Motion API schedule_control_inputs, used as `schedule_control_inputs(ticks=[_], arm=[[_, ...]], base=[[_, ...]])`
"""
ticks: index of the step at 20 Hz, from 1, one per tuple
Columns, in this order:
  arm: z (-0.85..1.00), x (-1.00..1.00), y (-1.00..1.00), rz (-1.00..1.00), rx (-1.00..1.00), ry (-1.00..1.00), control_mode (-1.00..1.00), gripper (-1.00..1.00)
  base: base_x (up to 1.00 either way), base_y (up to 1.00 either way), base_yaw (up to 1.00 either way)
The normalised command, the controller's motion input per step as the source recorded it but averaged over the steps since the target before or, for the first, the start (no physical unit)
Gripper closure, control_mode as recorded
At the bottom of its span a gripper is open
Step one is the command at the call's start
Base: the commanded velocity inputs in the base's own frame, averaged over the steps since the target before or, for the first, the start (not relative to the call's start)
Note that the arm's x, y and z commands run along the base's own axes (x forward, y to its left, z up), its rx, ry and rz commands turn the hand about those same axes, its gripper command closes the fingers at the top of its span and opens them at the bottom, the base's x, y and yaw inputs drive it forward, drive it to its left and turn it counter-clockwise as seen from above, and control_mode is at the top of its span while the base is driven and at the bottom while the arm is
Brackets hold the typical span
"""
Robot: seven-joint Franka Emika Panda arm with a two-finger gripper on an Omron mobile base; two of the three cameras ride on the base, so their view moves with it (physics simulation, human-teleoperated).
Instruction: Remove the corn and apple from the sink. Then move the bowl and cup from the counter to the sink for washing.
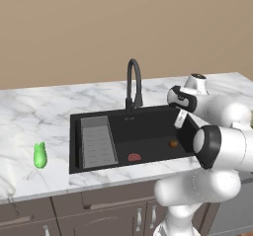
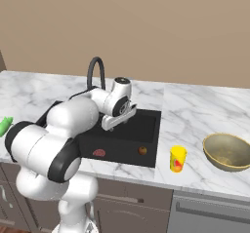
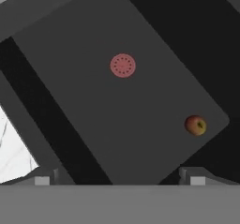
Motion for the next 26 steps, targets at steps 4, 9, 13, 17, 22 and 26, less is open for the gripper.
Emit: schedule_control_inputs(ticks=[4, 9, 13, 17, 22, 26], arm=[[-0.10, 0.09, -0.29, 0.16, -0.12, -0.02, -1.00, -1.00], [-0.19, 0.03, -0.24, 0.11, -0.07, -0.06, -1.00, -1.00], [-0.23, 0.13, 0.00, 0.00, -0.02, -0.06, -1.00, -1.00], [-0.21, 0.16, 0.00, 0.00, 0.00, 0.00, -1.00, -1.00], [-0.19, 0.19, -0.01, 0.00, 0.00, 0.00, -1.00, -1.00], [-0.17, 0.16, -0.06, 0.00, 0.00, -0.01, -1.00, -1.00]], base=[[0.00, 0.00, 0.00], [0.00, 0.00, 0.00], [0.00, 0.00, 0.00], [0.00, 0.00, 0.00], [0.00, 0.00, 0.00], [0.00, 0.00, 0.00]])
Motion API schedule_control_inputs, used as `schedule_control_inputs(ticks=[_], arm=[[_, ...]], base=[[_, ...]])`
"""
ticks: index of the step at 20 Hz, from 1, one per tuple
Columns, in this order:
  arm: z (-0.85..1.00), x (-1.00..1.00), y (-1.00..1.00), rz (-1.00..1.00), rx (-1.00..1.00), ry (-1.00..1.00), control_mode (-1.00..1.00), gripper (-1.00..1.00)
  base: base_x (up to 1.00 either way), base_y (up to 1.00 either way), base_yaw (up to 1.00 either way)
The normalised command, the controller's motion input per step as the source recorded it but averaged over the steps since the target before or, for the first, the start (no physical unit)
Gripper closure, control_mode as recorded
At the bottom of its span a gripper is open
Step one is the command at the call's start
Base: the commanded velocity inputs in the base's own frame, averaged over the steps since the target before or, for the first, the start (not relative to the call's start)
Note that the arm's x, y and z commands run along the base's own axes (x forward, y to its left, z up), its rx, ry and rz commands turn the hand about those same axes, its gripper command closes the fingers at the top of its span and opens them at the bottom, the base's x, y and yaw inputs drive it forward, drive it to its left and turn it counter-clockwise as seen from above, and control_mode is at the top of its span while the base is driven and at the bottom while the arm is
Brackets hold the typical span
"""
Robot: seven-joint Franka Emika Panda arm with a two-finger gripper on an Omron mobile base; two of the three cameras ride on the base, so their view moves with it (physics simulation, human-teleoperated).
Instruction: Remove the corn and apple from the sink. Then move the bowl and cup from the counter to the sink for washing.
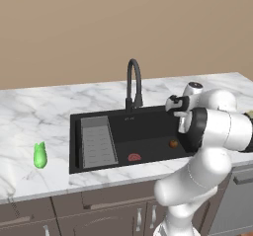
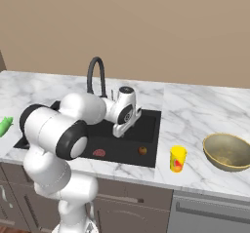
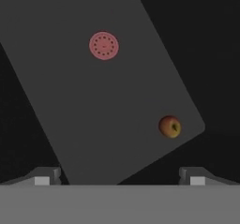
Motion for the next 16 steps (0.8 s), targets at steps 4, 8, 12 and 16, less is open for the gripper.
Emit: schedule_control_inputs(ticks=[4, 8, 12, 16], arm=[[-0.12, 0.14, -0.17, 0.08, 0.00, 0.00, -1.00, -1.00], [-0.09, 0.12, -0.20, 0.11, 0.00, 0.00, -1.00, -1.00], [-0.11, 0.17, -0.12, 0.09, 0.00, -0.01, -1.00, -1.00], [-0.10, 0.17, -0.05, 0.06, 0.00, -0.04, -1.00, -1.00]], base=[[0.00, 0.00, 0.00], [0.00, 0.00, 0.00], [0.00, 0.00, 0.00], [0.00, 0.00, 0.00]])
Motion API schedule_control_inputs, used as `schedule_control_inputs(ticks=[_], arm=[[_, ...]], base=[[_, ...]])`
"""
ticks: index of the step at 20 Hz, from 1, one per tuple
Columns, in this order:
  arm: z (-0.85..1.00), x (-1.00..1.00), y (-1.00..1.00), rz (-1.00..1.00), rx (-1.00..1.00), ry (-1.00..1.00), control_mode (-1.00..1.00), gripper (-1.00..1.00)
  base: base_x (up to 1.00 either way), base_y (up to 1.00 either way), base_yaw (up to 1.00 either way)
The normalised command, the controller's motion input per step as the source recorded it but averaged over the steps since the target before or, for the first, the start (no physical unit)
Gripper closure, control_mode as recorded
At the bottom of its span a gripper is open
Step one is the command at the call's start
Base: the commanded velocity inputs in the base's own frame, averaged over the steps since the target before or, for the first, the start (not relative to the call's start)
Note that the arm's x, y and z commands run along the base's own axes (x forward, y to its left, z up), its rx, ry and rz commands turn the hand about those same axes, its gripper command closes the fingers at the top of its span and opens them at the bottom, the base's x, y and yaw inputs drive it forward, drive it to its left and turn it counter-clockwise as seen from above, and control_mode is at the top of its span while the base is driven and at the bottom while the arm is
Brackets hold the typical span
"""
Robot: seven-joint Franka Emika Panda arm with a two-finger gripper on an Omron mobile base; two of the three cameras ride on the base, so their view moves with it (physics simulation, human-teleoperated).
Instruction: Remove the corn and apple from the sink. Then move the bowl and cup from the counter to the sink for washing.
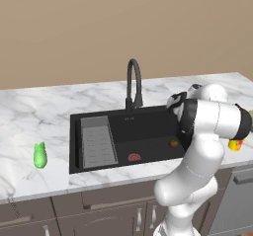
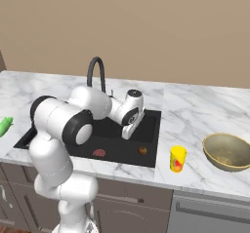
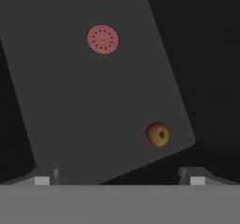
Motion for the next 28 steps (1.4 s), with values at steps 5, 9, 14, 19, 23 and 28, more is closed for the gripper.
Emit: schedule_control_inputs(ticks=[5, 9, 14, 19, 23, 28], arm=[[-0.08, 0.16, 0.00, 0.02, 0.00, -0.05, -1.00, -1.00], [-0.09, 0.14, 0.00, 0.00, -0.03, -0.05, -1.00, -1.00], [-0.11, 0.12, 0.00, 0.00, -0.06, -0.06, -1.00, -1.00], [-0.13, 0.12, 0.00, 0.00, -0.09, -0.06, -1.00, -1.00], [-0.11, 0.11, 0.00, 0.00, -0.06, 0.00, -1.00, -1.00], [-0.07, 0.14, 0.00, 0.00, -0.04, 0.00, -1.00, -1.00]], base=[[0.00, 0.00, 0.00], [0.00, 0.00, 0.00], [0.00, 0.00, 0.00], [0.00, 0.00, 0.00], [0.00, 0.00, 0.00], [0.00, 0.00, 0.00]])
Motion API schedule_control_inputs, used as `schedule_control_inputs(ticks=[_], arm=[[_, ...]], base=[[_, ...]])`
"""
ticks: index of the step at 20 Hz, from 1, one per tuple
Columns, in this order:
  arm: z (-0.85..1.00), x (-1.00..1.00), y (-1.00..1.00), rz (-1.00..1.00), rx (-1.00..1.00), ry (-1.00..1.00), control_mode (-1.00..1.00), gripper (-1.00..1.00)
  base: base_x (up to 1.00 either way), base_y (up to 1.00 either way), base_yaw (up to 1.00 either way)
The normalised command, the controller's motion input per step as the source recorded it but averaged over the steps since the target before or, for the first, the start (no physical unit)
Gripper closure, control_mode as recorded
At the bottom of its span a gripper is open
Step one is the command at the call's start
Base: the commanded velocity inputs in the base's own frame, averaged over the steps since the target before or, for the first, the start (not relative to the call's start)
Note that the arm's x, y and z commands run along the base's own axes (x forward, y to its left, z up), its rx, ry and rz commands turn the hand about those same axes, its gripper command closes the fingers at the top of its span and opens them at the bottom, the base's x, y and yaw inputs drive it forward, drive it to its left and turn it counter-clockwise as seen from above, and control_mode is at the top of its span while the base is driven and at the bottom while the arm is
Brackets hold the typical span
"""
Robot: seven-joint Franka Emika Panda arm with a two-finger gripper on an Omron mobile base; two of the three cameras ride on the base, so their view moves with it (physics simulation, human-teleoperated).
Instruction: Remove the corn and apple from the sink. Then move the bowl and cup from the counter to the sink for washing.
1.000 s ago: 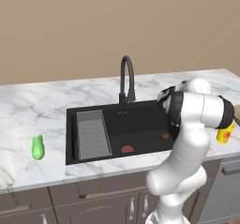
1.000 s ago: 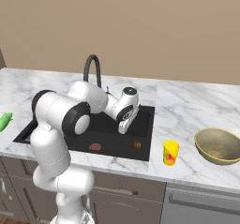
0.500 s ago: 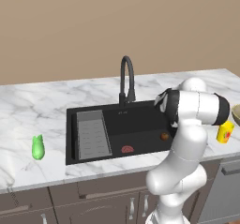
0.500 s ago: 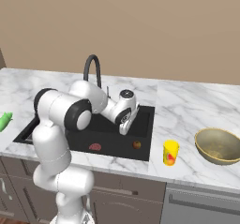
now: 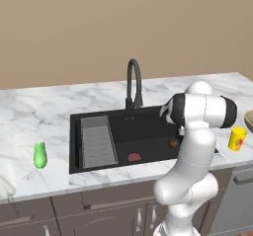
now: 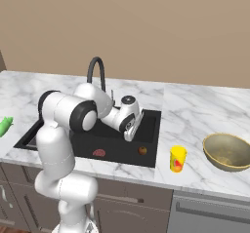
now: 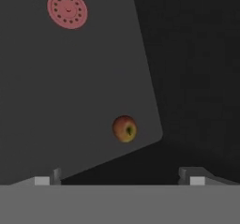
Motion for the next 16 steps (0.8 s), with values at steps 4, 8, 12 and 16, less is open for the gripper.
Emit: schedule_control_inputs(ticks=[4, 8, 12, 16], arm=[[-0.03, 0.14, 0.00, 0.00, -0.02, 0.00, -1.00, -1.00], [-0.08, 0.08, -0.06, 0.00, 0.00, 0.00, -1.00, -1.00], [-0.12, 0.12, -0.07, 0.00, 0.00, 0.00, -1.00, -1.00], [-0.14, 0.14, -0.03, 0.00, 0.00, 0.00, -1.00, -1.00]], base=[[0.00, 0.00, 0.00], [0.00, 0.00, 0.00], [0.00, 0.00, 0.00], [0.00, 0.00, 0.00]])
